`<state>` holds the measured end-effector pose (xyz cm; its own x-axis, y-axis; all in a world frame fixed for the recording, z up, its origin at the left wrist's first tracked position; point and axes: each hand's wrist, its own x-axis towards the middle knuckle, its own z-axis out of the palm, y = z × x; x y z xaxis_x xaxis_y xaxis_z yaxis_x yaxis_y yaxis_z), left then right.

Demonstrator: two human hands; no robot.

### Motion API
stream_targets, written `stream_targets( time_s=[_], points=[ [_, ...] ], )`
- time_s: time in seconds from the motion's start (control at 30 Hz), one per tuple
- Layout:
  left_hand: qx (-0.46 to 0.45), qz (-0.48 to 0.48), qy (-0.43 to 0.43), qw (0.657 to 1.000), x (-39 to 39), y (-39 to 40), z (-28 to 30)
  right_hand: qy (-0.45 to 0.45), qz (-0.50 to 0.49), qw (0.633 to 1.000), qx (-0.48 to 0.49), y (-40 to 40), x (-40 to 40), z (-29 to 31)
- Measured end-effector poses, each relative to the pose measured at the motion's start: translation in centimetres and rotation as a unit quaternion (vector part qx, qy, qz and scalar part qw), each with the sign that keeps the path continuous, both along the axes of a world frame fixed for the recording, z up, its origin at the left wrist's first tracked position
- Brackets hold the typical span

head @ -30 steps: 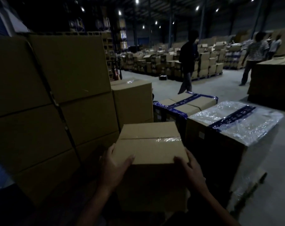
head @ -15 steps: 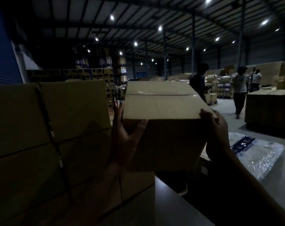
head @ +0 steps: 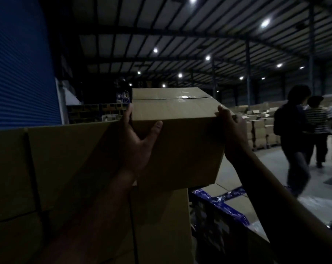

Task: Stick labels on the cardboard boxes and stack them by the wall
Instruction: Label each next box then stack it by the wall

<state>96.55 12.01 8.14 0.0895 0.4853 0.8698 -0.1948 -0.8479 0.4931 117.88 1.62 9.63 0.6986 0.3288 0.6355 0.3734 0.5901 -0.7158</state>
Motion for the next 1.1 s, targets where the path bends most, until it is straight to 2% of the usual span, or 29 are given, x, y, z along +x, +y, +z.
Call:
stream_targets(
  time_s=[0.2,0.4,0.67,0.8,1.1],
  points=[
    [0.025,0.094,0.062,0.993,3.4,4.9,2.8,-0.026,0.026,0.999,-0.006,6.8,4.6,3.1],
    [0.016,0.18,0.148,0.972,4.4,10.1,4.5,0.016,0.076,0.997,-0.025,13.7,7.4,3.2],
    [0.039,0.405,0.275,0.871,4.5,14.5,5.9,0.036,0.111,0.991,-0.06,20.1,8.8,2.2],
    [0.026,0.444,0.316,0.838,3.6,16.5,5.6,0.019,0.117,0.989,-0.083,22.5,8.2,1.8],
    [0.059,0.52,0.37,0.768,1.9,18.9,4.8,-0.028,0.106,0.989,-0.095,26.0,7.1,1.0]
  ],
)
